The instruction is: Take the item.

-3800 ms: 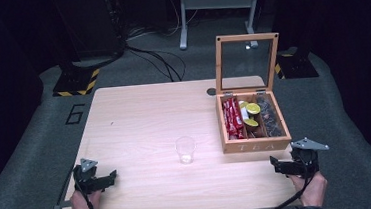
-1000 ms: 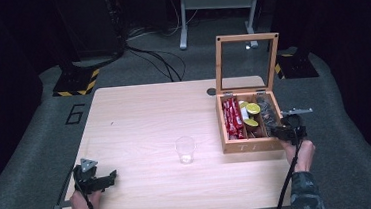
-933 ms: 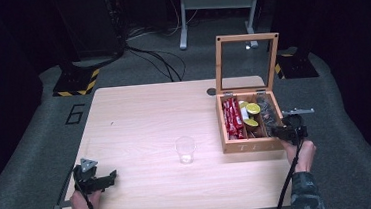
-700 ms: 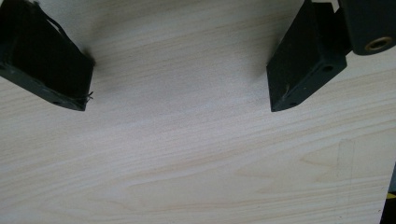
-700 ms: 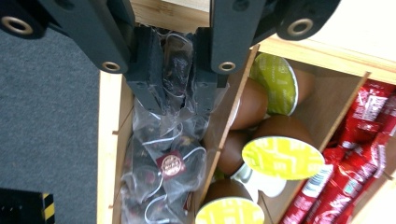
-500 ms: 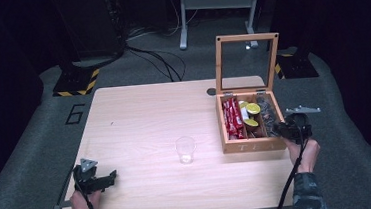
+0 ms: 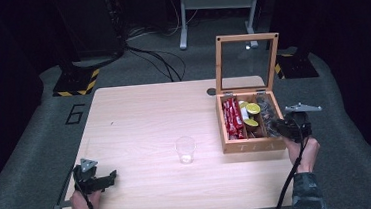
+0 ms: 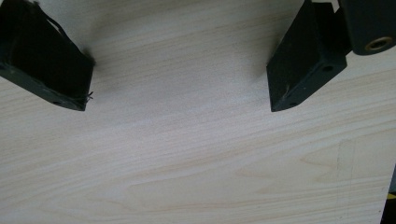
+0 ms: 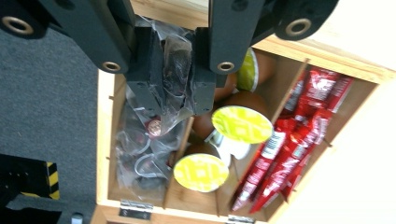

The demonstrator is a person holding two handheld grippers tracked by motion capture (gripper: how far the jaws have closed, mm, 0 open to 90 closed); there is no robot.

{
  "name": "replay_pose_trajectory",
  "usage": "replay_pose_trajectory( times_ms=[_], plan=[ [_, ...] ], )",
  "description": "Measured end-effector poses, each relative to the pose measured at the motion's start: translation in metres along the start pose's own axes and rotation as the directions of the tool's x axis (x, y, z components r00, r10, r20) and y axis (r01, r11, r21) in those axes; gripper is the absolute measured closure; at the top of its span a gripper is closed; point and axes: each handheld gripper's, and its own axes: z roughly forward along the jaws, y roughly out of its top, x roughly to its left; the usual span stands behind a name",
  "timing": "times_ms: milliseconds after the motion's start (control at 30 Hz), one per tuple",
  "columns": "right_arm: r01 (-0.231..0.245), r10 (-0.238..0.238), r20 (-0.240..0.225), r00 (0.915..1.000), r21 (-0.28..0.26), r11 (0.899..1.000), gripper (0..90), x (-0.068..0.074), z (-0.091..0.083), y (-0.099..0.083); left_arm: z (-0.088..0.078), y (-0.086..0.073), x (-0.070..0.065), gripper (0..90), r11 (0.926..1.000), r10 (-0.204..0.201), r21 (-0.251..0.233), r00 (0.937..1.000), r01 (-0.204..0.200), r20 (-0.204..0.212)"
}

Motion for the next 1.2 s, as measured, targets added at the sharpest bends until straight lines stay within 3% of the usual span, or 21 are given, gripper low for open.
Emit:
replay_pose_trajectory(
  times_ms=[600,1200],
  plan=[
    [0.038,-0.044,-0.092,0.9948,-0.061,0.997,76.8,0.029,-0.01,0.011,0.0,0.0,0.0,6.9,1.0,-0.001,0.001,1.0,0.001,0.0],
    [0.069,-0.089,-0.199,0.9759,-0.106,0.992,76.9,0.059,-0.01,0.021,0.0,0.0,0.0,6.9,1.0,0.0,0.001,1.0,0.0,0.001]
  ],
)
